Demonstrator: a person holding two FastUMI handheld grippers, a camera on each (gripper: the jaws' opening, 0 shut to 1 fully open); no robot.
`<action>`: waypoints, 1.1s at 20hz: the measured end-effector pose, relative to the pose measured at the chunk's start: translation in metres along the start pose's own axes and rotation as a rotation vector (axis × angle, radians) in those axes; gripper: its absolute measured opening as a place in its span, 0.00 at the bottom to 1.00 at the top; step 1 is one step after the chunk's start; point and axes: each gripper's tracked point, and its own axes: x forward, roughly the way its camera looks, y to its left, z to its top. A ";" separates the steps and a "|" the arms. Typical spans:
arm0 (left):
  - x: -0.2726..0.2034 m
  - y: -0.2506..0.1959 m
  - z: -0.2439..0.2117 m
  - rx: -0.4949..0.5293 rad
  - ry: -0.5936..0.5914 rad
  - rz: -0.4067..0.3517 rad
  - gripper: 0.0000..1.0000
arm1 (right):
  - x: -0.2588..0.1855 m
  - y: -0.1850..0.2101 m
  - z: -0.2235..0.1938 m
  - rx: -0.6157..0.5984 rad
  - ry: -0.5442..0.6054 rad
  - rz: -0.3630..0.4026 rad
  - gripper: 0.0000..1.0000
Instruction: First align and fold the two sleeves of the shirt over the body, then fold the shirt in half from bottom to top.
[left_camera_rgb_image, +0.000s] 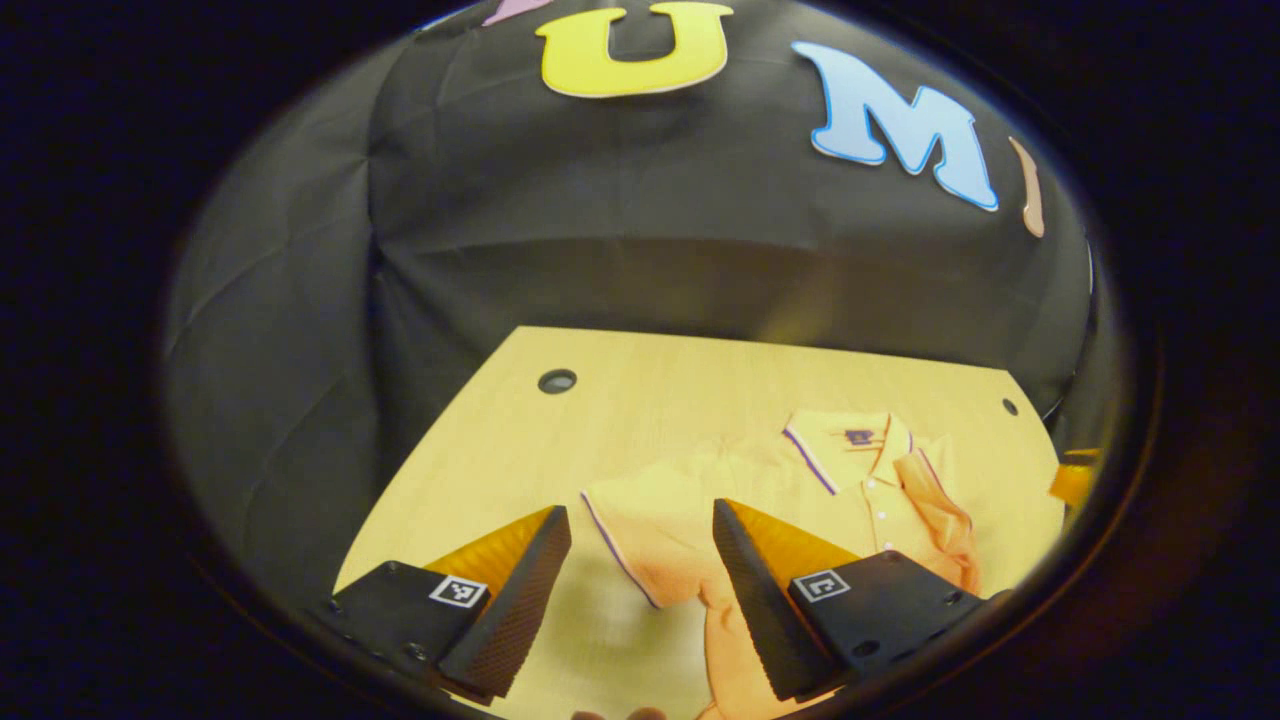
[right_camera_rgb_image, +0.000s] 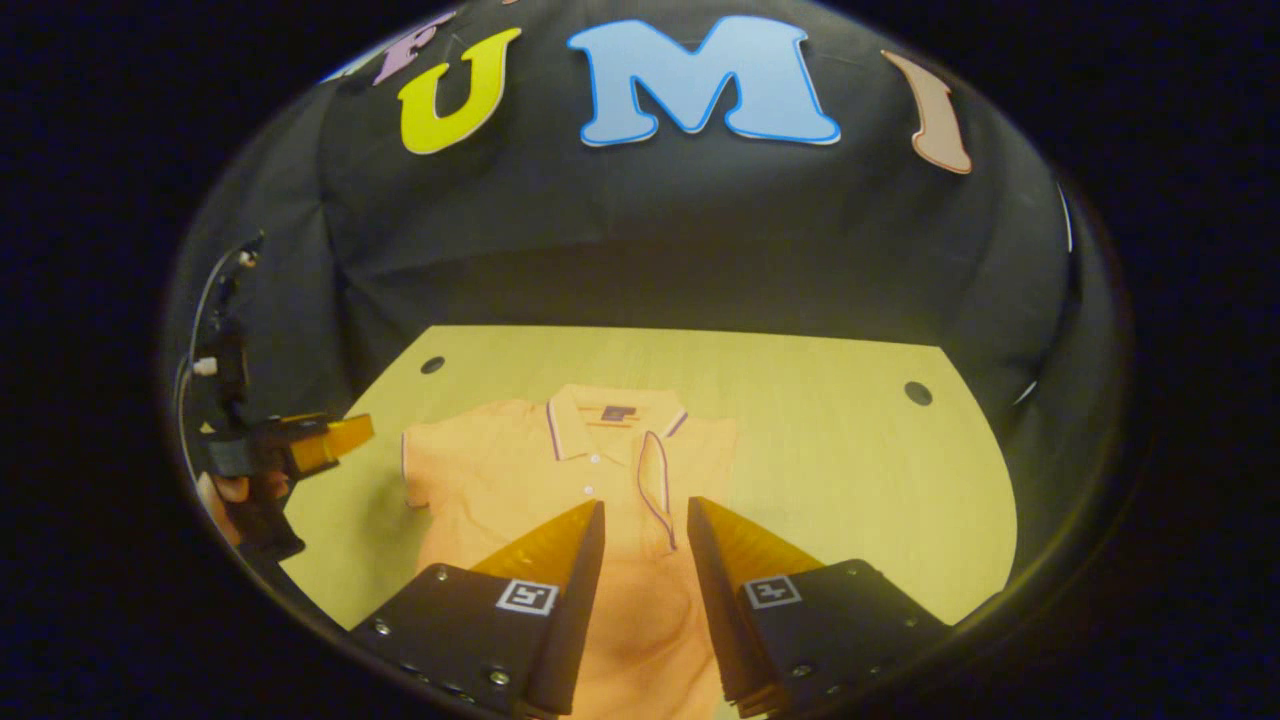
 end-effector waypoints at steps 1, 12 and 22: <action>0.012 -0.002 -0.012 -0.003 0.026 -0.004 0.95 | -0.010 -0.002 0.003 0.016 -0.017 -0.011 0.53; 0.079 0.005 -0.082 -0.071 0.207 0.029 0.95 | -0.073 -0.040 0.006 0.068 -0.061 -0.161 0.53; 0.090 -0.005 -0.087 -0.053 0.217 0.076 0.63 | -0.068 -0.043 0.003 0.082 -0.030 -0.167 0.53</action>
